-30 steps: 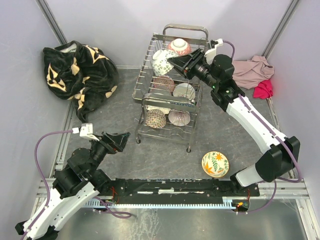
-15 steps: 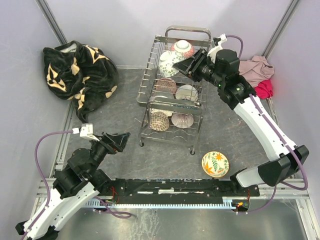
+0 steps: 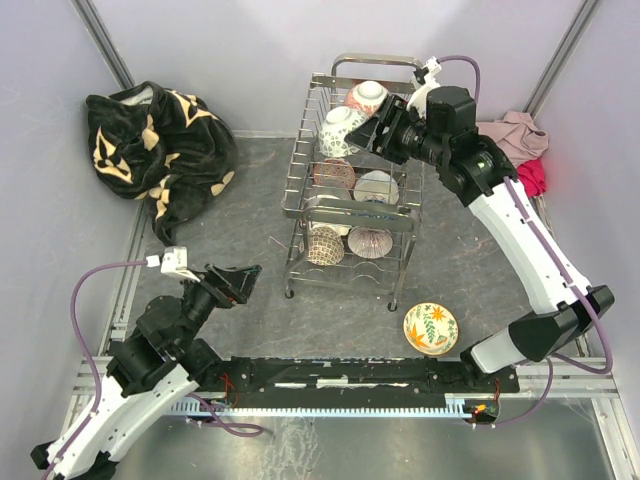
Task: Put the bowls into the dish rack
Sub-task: Turn the bowl upside down on the dish rack.
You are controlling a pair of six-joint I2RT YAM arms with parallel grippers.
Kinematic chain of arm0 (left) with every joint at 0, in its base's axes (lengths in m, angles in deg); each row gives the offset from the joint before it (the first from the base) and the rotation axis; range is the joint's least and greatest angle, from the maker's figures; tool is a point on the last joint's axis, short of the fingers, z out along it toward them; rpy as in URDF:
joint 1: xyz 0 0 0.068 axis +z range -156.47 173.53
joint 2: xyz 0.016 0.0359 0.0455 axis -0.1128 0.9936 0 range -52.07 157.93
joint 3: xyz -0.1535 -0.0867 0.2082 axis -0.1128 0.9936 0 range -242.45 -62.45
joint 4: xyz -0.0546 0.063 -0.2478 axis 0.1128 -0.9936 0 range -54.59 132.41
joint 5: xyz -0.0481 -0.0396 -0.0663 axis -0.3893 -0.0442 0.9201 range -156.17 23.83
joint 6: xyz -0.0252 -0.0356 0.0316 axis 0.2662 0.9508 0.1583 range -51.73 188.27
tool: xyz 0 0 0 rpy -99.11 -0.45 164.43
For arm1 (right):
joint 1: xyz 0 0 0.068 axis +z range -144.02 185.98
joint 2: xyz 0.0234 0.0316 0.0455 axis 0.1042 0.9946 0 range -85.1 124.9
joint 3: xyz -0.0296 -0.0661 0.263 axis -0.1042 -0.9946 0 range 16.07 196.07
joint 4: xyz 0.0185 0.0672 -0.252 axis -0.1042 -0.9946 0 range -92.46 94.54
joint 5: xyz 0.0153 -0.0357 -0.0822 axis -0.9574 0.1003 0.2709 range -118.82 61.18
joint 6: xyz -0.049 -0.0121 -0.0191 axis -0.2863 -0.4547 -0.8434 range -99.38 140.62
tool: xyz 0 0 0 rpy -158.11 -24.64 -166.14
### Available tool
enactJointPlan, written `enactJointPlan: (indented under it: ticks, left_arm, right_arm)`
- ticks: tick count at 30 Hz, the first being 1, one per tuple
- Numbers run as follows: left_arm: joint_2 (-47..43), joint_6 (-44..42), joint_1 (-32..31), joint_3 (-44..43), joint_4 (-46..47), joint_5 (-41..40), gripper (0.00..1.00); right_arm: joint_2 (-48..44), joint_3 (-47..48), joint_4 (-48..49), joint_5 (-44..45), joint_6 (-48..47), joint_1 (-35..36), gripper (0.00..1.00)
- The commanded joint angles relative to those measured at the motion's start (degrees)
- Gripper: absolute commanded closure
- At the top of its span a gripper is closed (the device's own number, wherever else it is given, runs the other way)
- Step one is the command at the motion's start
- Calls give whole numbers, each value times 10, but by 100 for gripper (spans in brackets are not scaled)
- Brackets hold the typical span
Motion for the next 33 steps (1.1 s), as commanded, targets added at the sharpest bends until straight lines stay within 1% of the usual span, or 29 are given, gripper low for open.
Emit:
enactJointPlan:
  ticks: [1,10,12,17,21,27,31,33]
  left_arm:
    - [12,13,-1,3,26,8,9]
    - [20,15,-1,6,35,13,10]
    - [23,16,-2,7,37,15,10]
    - [27,15,-1,6,38,14,10]
    - [33,14,-1,5,41,14,10]
    - [61,6,-1,-13,42,4,10]
    - [93,-3,-1,-31,36,4,9]
    - [112,-6,-2,-39,33,4,9]
  right_arm:
    - [4,61,-104,40,-78,-10,35]
    - [77,210,-257,8,-184,-8,35]
    - [83,217,-271,13,-196,-7,35]
    - [68,202,-255,24,-213,10,35]
    - [37,186,-227,56,-221,37,36]
    - [10,158,-222,101,-251,87,41]
    - [-11,100,-213,142,-264,110,45]
    - [-25,57,-195,145,-265,114,46]
